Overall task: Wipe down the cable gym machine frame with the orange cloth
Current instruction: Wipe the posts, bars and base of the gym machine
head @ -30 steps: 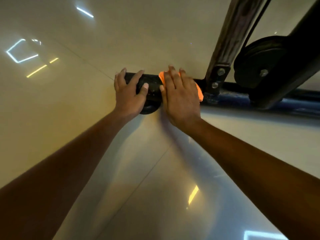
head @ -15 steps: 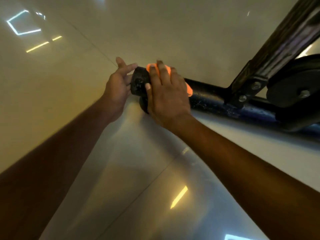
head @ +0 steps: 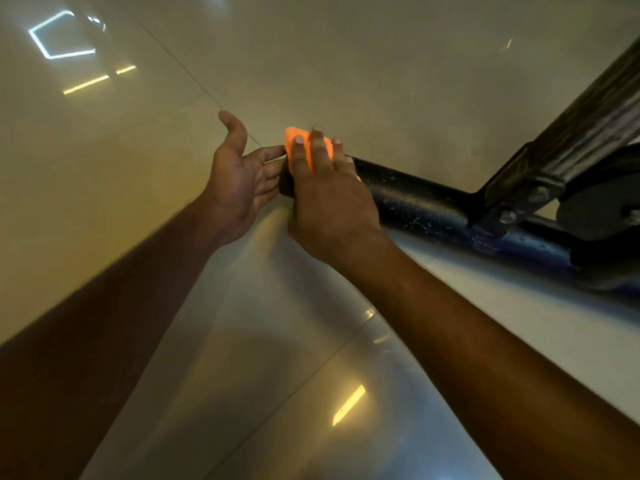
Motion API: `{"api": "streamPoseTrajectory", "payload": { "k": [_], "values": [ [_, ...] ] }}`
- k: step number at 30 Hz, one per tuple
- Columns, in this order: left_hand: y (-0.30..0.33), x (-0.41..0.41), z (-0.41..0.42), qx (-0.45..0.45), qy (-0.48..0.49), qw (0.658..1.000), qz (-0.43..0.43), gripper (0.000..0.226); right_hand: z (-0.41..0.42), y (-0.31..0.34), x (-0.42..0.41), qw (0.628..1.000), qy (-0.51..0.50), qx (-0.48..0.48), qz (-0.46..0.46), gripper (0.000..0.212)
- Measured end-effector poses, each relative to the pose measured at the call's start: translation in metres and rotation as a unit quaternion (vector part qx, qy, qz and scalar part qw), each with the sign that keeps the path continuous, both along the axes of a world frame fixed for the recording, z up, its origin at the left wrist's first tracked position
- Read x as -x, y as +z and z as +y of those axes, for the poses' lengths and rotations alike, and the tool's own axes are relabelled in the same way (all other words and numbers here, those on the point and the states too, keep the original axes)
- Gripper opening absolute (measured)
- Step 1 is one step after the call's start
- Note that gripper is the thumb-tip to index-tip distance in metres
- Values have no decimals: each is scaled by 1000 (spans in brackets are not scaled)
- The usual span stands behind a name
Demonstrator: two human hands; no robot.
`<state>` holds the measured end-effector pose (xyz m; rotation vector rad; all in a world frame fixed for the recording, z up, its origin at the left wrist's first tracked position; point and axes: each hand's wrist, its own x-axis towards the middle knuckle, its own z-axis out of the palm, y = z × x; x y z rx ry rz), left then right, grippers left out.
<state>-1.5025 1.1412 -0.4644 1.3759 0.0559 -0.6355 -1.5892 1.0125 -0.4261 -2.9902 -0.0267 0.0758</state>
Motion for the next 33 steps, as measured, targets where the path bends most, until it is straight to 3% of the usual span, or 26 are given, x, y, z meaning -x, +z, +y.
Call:
{"api": "streamPoseTrajectory", "payload": {
  "k": [3, 6, 11, 18, 26, 33],
  "values": [
    [-2, 2, 1, 10, 0, 1000, -8, 114, -2, 4, -21, 998, 26, 48, -29, 65],
    [-4, 2, 1, -5, 9, 1000, -14, 111, -26, -2, -16, 995, -9, 41, -88, 48],
    [-8, 4, 2, -8, 9, 1000, -17, 108, -41, -36, 6, 990, -17, 5, -140, 58],
    [-2, 7, -2, 30, 2, 999, -11, 107, 6, -52, -25, 980, 25, 141, -139, 78],
    [-7, 16, -10, -18, 56, 996, -61, 99, -55, -74, 35, 978, 0, 98, -182, 69],
    [-3, 24, -19, -42, 72, 991, -103, 84, -33, -63, 7, 977, 18, 121, -177, 70]
  ]
}}
